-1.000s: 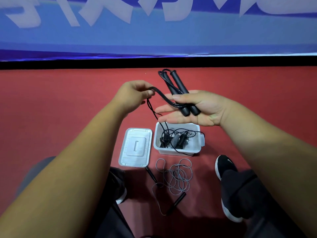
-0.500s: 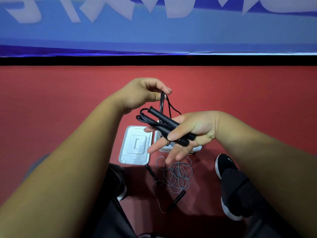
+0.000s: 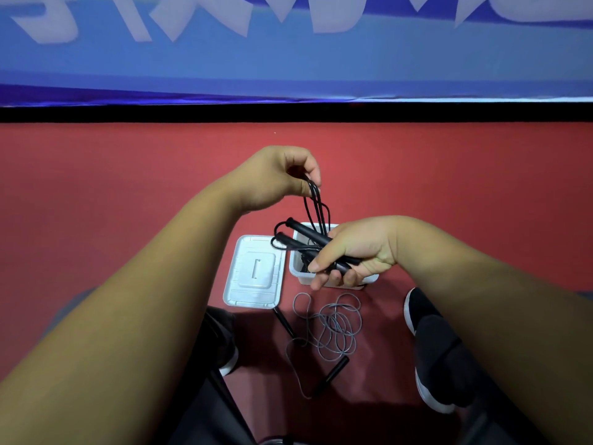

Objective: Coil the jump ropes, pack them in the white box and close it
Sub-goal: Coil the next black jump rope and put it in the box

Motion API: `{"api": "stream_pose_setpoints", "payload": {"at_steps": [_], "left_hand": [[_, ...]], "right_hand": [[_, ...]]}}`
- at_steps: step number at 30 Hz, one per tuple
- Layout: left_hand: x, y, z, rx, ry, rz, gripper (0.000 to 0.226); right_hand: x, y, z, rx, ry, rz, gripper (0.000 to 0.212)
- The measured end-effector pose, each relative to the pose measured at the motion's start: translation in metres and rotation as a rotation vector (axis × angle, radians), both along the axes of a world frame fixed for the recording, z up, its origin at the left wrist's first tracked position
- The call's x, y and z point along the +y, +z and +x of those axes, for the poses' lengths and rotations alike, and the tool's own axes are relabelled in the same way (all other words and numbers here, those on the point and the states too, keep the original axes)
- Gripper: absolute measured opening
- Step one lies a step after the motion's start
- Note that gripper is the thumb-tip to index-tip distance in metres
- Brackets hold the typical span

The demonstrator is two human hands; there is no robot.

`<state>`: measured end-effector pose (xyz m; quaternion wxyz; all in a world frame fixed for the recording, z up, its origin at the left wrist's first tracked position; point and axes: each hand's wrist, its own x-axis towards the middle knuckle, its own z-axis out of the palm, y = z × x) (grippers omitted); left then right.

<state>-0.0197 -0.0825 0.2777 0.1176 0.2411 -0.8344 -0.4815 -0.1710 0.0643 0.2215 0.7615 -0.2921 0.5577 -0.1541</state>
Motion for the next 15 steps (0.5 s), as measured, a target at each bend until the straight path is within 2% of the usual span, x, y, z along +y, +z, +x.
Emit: {"api": "stream_pose_setpoints", "payload": {"at_steps": [7,10,13,15], "left_hand": [[-0.003,0.004,0.007,-0.194,0.011,-0.126,0.024],[-0.006,0.000,0.012,-0.241,0.023,0.054,0.032],[-0.007,-0.007,0.012,-0.215,0.072,0.289,0.025],[-0.006,-0.011,0.014,-0.280,0.023,0.373,0.024]], "right_hand": [[-0.011,-0.020,-0.013,0.126,-0.443,0.030,0.002],[-0.015,-0.020,-0.019,0.116,-0.578,-0.009,0.005],[-0.016,-0.012,-0.024,0.058,-0.706,-0.051,0.006],[-0.015,-0.004,-0.026,0.033,-0.718,-0.080,0.003]]}}
